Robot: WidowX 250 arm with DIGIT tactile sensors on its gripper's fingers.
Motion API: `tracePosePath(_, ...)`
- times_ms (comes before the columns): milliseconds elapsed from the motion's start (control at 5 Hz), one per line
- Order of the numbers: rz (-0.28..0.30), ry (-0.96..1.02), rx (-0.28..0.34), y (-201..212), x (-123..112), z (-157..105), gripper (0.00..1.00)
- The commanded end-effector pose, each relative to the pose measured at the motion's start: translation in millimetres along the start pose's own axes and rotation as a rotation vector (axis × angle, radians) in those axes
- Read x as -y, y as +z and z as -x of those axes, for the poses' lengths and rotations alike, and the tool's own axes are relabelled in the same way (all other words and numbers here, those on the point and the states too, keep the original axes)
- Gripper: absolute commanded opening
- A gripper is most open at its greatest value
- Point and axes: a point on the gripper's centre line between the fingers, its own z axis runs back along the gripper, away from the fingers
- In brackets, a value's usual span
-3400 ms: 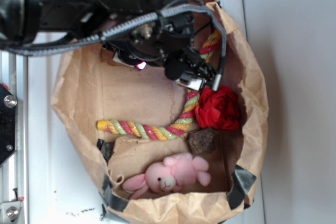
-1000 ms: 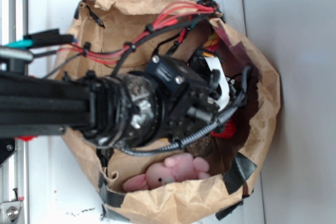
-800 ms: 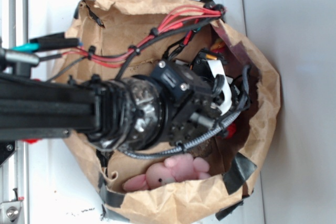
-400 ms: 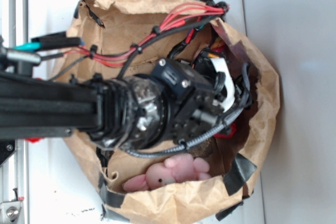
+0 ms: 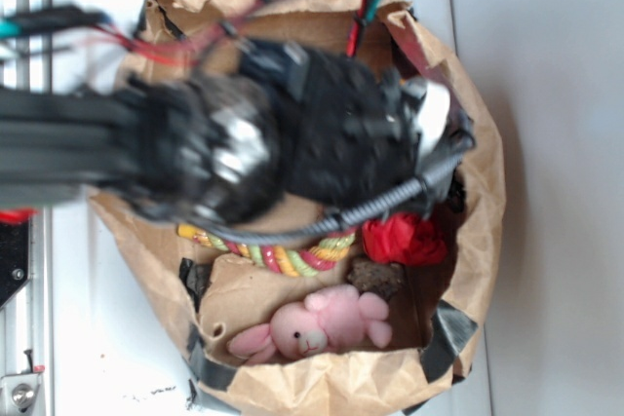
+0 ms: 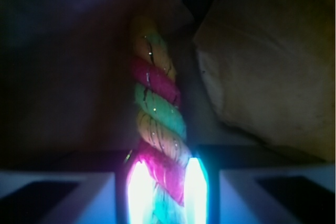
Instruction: Grab the multicolored rope.
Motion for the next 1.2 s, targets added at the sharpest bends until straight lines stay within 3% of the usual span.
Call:
tracePosePath(0,0.022,-0.173,-0.092,75.0,-16.1,-35.2,0.00)
tracePosePath(200,0.021,-0.228,-0.146,96.7,-25.6,-35.8,0.00)
tracePosePath(600,0.072,-0.291,-0.196,131.5,-36.0,-32.2,0.00)
tracePosePath(800,0.100,-0.306,-0.194,138.9,-37.5,-29.9,0.00)
tracePosePath(1000,0.117,-0.298,-0.146,132.6,-35.1,-23.9,0.00)
